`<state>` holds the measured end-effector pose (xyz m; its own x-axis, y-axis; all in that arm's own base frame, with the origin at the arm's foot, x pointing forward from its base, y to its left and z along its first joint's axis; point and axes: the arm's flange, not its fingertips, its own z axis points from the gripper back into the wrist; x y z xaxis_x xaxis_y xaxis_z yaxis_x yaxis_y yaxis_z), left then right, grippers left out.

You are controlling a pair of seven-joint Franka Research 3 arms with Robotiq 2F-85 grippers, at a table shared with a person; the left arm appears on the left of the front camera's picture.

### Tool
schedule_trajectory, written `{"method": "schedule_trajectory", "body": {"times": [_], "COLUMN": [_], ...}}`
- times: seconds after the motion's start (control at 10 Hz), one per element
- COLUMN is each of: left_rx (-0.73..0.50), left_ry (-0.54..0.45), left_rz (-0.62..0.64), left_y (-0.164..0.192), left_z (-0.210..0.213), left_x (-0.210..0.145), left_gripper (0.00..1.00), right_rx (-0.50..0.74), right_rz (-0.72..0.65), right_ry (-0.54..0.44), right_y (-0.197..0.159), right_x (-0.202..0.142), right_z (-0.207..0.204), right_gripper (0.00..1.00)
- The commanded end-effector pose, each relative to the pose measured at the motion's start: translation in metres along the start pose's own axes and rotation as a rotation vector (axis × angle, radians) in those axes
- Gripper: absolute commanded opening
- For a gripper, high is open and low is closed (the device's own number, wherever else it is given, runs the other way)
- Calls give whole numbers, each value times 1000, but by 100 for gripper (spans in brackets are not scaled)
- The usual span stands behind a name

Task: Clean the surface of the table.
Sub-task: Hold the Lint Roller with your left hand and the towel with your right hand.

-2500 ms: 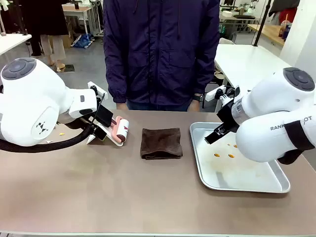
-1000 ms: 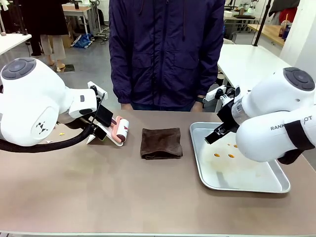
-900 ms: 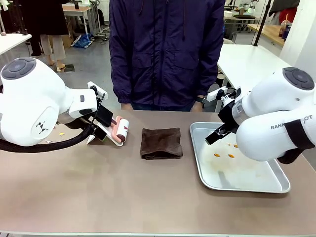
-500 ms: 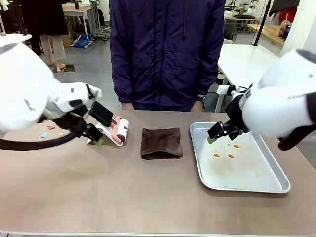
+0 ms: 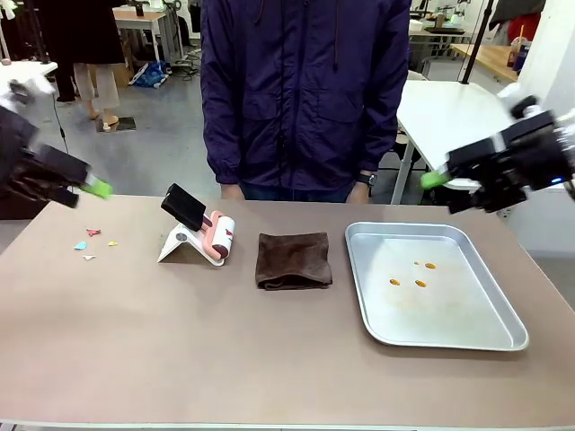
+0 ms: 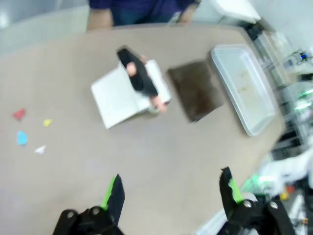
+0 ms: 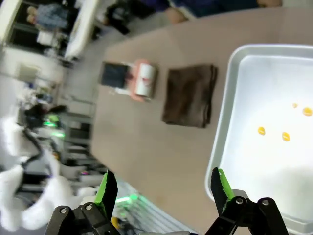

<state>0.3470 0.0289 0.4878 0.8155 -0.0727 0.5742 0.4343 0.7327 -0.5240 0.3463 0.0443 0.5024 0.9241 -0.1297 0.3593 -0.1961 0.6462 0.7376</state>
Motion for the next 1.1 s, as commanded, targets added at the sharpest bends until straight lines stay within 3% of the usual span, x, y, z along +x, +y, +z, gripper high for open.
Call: {"method": "schedule_trajectory", "body": {"times": [0.0,0.2,0.3,0.5,0.7,0.8,0.9,1.0], "left_rx": [-254,-315,-348,-397,-462,-434,-443,-443], "left_ry": [-109,-236,-303,-404,-422,-425,-422,-422], "left_rz": [65,204,241,316,359,405,372,372], "left_y": [59,107,112,117,116,109,135,135], "left_z": [28,70,77,73,51,42,76,76], "left_x": [-43,-77,-89,-107,-106,-97,-103,-103], "left_gripper": [100,100,100,100,100,100,100,100], "right_rx": [144,182,150,209,220,103,193,193], "right_rz": [-95,-186,-253,-378,-398,-412,-434,-434], "right_ry": [-96,-186,-233,-300,-386,-386,-350,-350], "right_y": [-56,-93,-118,-174,-196,-200,-210,-210], "right_x": [-69,-85,-92,-109,-132,-136,-77,-77], "right_z": [43,83,102,128,133,129,186,186], "right_gripper": [100,100,100,100,100,100,100,100]}}
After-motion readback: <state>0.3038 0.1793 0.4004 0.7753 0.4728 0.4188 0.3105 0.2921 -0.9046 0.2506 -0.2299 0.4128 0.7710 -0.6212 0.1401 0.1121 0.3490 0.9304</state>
